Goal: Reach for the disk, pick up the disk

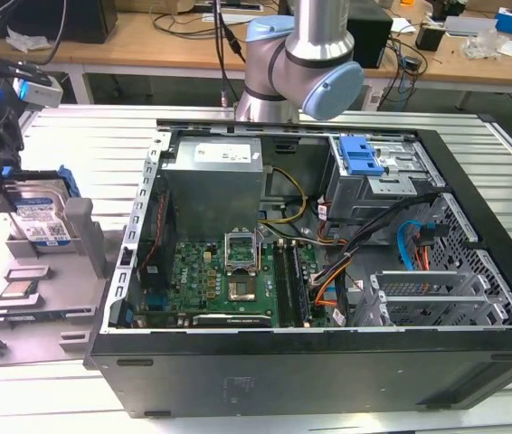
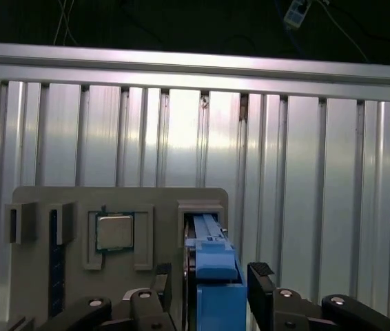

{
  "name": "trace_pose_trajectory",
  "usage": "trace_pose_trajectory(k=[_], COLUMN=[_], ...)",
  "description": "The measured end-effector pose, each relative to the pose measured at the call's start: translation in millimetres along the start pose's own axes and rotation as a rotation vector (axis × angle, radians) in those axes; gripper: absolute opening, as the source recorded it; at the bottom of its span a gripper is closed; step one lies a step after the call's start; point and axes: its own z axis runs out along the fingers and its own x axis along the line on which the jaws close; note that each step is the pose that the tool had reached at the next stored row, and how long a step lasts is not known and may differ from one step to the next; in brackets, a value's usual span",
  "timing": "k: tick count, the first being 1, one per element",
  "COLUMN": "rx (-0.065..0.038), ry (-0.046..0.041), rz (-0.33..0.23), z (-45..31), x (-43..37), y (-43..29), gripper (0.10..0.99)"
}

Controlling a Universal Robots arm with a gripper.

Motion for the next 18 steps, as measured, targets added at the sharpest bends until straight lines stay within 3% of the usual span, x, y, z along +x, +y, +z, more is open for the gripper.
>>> trace_pose_trajectory(k=[1,2,3,18], rx=[0.000,0.000,0.000,0.000], ry=[0.0001,0.0000,0.0000,0.0000], rz=[0.000,0.000,0.000,0.000], z=[0.1,0.2,0.2,1.4], x=[0.0,0.0,0.0,0.0], y=[0.0,0.0,0.0,0.0], gripper=[0.459,0.459,0.369,0.369])
